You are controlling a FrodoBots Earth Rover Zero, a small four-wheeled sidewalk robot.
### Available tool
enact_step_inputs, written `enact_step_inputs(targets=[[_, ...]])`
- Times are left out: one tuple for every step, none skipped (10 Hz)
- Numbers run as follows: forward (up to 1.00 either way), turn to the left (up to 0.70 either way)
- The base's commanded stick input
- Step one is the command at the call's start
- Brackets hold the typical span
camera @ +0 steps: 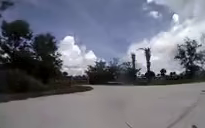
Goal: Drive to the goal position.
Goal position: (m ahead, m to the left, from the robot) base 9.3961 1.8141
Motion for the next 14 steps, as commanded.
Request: enact_step_inputs(targets=[[0.85,0.0],[0.85,0.0],[0.85,0.0],[0.85,0.0],[0.85,0.0],[0.85,0.0],[0.85,0.0],[0.85,0.0],[0.85,0.0],[0.85,0.0],[0.85,0.0],[0.85,0.0],[0.85,0.0],[0.85,0.0]])
